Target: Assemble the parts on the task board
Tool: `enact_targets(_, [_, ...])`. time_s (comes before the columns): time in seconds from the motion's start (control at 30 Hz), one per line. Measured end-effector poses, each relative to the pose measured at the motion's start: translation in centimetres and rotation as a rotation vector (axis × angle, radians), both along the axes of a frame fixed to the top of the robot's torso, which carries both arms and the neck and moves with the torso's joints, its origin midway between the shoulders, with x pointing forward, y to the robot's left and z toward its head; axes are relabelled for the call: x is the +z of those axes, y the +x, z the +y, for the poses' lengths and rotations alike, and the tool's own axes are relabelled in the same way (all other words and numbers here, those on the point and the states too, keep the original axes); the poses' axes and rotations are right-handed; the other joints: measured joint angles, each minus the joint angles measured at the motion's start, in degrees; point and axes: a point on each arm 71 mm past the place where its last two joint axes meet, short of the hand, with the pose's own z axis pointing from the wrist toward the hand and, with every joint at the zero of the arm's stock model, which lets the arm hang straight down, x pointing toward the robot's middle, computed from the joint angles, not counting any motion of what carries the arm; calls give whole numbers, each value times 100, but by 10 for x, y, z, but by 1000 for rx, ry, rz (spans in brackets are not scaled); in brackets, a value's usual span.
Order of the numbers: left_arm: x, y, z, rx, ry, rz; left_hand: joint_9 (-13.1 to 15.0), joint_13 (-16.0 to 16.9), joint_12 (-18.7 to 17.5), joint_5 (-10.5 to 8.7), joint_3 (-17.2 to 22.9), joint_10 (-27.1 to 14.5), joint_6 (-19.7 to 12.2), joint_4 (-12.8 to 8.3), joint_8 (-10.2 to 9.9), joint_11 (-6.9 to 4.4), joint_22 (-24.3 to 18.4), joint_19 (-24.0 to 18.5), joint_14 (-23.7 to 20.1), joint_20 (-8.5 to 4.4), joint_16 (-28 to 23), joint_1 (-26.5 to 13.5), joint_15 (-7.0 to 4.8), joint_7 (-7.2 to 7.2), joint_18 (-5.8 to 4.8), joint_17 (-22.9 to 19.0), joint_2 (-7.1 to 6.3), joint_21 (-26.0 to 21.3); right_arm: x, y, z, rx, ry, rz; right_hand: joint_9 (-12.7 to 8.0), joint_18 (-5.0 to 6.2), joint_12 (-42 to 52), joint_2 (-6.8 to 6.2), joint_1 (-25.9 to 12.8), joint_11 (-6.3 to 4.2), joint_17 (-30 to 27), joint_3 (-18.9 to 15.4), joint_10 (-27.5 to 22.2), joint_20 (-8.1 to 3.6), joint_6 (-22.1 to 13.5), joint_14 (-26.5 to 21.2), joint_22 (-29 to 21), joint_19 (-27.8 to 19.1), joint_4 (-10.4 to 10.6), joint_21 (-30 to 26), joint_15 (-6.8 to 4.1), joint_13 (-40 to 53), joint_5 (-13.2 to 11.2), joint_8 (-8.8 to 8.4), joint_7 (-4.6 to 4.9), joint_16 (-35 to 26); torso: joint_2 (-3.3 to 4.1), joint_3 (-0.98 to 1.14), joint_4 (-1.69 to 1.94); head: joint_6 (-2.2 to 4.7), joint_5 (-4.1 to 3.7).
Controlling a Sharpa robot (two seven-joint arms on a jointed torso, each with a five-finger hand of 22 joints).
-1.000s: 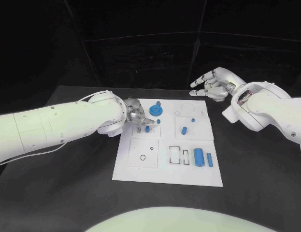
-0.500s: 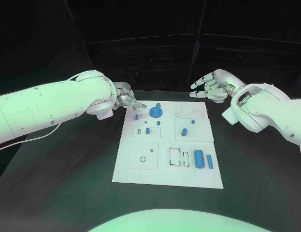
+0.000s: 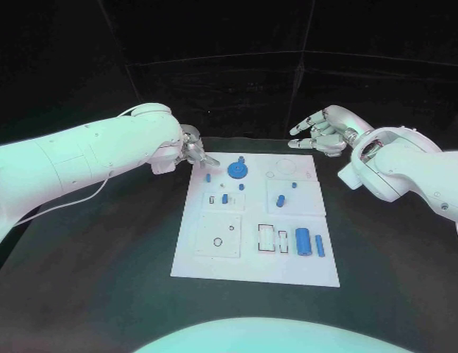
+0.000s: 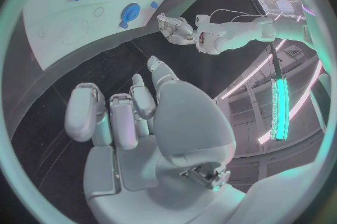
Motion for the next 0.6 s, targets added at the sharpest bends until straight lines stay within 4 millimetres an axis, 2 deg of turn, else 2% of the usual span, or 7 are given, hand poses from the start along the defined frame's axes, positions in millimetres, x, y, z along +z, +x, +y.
enact_targets(0.3, [-6,4,-6,-15,26,24,-12,-14,0,0,-16,0,0,-16,0,0,0,0,0,0,0,0,0,0,0,0,0,0,0,0,2,4,1,0,0,0,0,0,0,0,0,0,0,0,0,0,0,0,0,0,0,0,0,0,0,0,0,-1,1,-18,13])
enact_targets(0.6, [-15,5,-6,-19,55,53,-37,-33,-23,0,-48,-20,0,-17,-44,20,1,20,0,20,0,68,0,0,0,0,68,0,0,0,4,8,2,-1,0,0,0,0,0,0,-1,0,0,0,0,0,1,0,0,0,0,0,0,0,0,0,-2,-1,8,-30,24])
